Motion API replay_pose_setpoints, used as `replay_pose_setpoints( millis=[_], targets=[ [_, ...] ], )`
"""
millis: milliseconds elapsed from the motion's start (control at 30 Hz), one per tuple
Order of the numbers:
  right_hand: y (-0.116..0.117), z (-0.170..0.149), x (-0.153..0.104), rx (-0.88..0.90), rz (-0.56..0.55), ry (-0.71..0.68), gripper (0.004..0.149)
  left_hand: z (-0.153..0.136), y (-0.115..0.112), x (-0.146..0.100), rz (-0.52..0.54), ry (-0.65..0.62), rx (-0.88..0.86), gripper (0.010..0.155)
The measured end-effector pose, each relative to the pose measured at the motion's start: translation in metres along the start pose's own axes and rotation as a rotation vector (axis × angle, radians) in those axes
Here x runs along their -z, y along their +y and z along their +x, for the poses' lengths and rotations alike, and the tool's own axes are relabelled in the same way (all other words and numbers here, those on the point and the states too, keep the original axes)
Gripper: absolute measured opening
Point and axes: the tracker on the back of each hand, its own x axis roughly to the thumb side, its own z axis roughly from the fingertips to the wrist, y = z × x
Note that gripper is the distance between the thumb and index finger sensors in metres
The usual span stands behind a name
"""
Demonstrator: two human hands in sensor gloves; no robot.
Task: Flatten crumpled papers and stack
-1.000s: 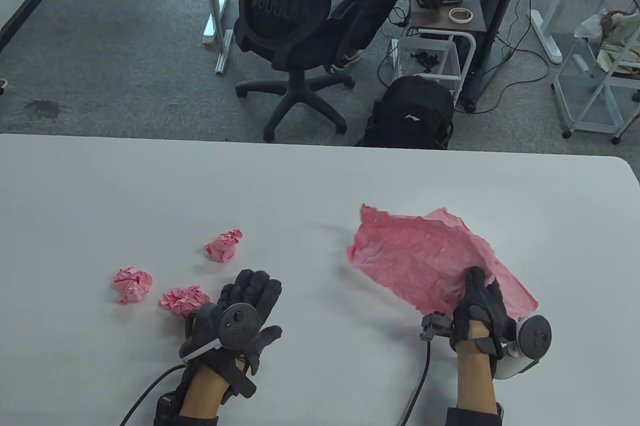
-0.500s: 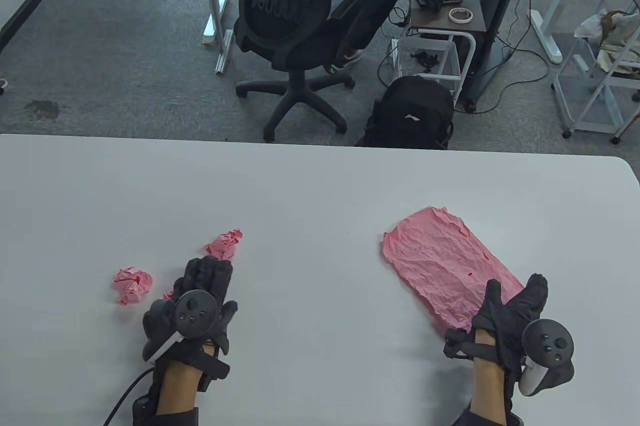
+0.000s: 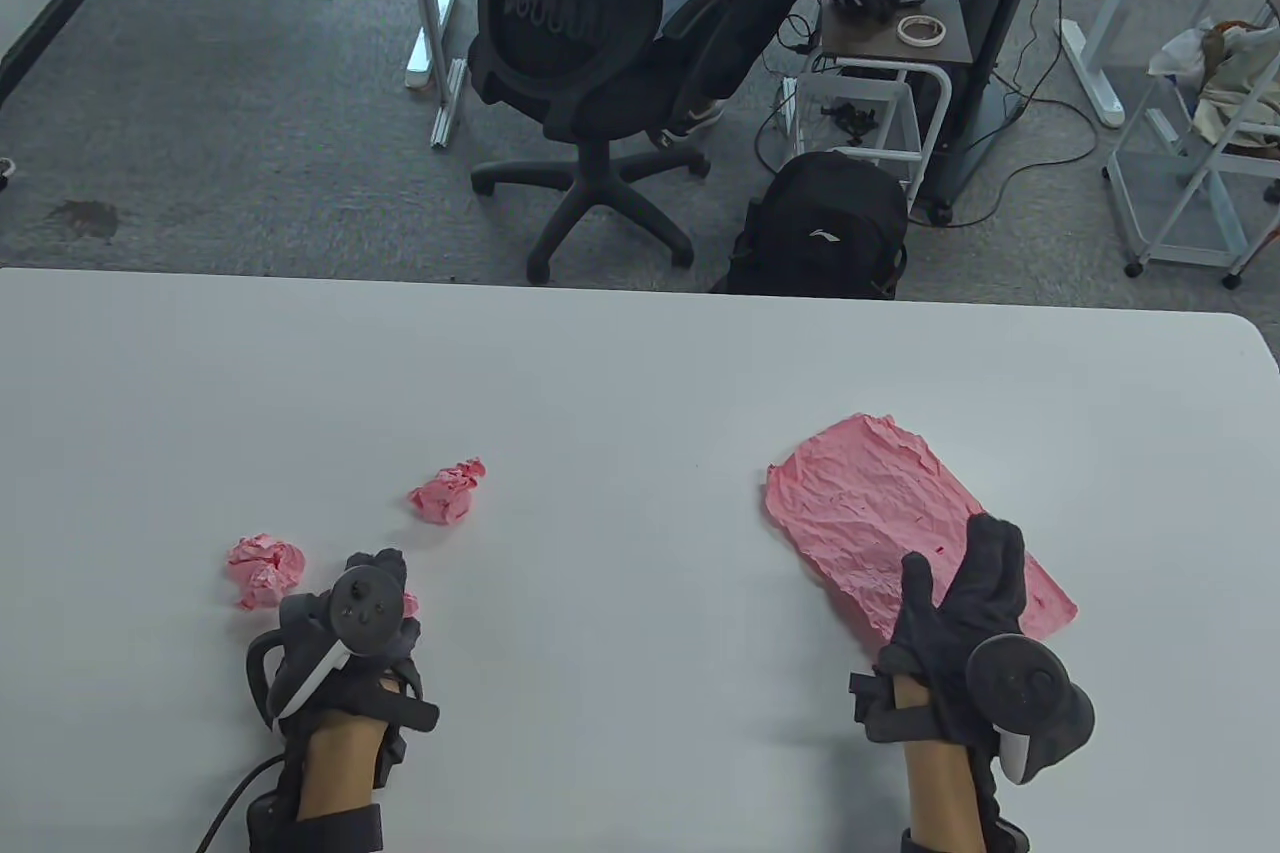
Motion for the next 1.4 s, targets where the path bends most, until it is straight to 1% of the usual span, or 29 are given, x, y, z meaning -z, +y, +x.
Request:
replay_pose_setpoints(
  millis=[67,200,267,400,433,567,633,667,700,733,767,867,967,1033,1133,1233,1267,1300,1333,1400],
  targets=[
    [0.005,0.003,-0.002,0.02,0.03,0.005,0.072,0.0,0.0,0.001,0.018,0.001,0.032,0.069],
    [0.014,0.008,-0.004,0.069,0.071,-0.006,0.07,-0.001,0.0,0.002,0.019,-0.002,0.015,0.064],
    [0.019,0.01,-0.006,0.07,0.094,-0.013,0.069,-0.001,0.001,0.0,0.042,-0.011,0.014,0.061],
    [0.033,0.017,-0.01,0.078,0.181,-0.059,0.067,0.001,0.004,-0.001,0.068,-0.048,-0.055,0.056],
    [0.036,0.019,-0.012,0.087,0.199,-0.064,0.067,0.003,0.005,-0.004,0.079,-0.058,-0.073,0.056],
    [0.047,0.024,-0.015,0.113,0.261,-0.104,0.066,0.018,0.013,-0.011,0.179,-0.133,-0.126,0.058],
    [0.055,0.028,-0.018,0.149,0.321,-0.145,0.064,0.027,0.017,-0.016,0.232,-0.187,-0.19,0.059],
    [0.062,0.033,-0.022,0.18,0.384,-0.176,0.065,0.033,0.019,-0.019,0.257,-0.235,-0.242,0.059],
    [0.064,0.035,-0.023,0.189,0.408,-0.184,0.065,0.036,0.019,-0.021,0.267,-0.259,-0.273,0.059],
    [0.071,0.041,-0.027,0.208,0.46,-0.2,0.065,0.042,0.019,-0.022,0.281,-0.292,-0.31,0.059],
    [0.075,0.044,-0.029,0.217,0.491,-0.211,0.064,0.047,0.02,-0.024,0.291,-0.318,-0.322,0.059],
    [0.09,0.057,-0.041,0.241,0.65,-0.275,0.06,0.06,0.018,-0.028,0.303,-0.407,-0.366,0.061],
    [0.103,0.069,-0.053,0.205,0.753,-0.335,0.057,0.07,0.015,-0.03,0.31,-0.463,-0.399,0.062],
    [0.11,0.079,-0.061,0.203,0.801,-0.378,0.057,0.075,0.014,-0.031,0.317,-0.501,-0.43,0.062],
    [0.12,0.095,-0.076,0.228,0.877,-0.427,0.06,0.084,0.013,-0.036,0.337,-0.54,-0.484,0.063],
    [0.126,0.104,-0.084,0.251,0.901,-0.46,0.067,0.094,0.011,-0.038,0.346,-0.59,-0.506,0.066],
    [0.128,0.108,-0.088,0.259,0.898,-0.477,0.071,0.1,0.009,-0.039,0.335,-0.634,-0.543,0.065],
    [0.129,0.111,-0.091,0.265,0.891,-0.487,0.074,0.106,0.006,-0.04,0.314,-0.704,-0.602,0.065],
    [0.129,0.112,-0.092,0.269,0.875,-0.493,0.077,0.11,0.004,-0.041,0.297,-0.745,-0.647,0.066],
    [0.126,0.111,-0.092,0.278,0.828,-0.488,0.08,0.115,0.002,-0.041,0.265,-0.759,-0.672,0.067]
  ],
)
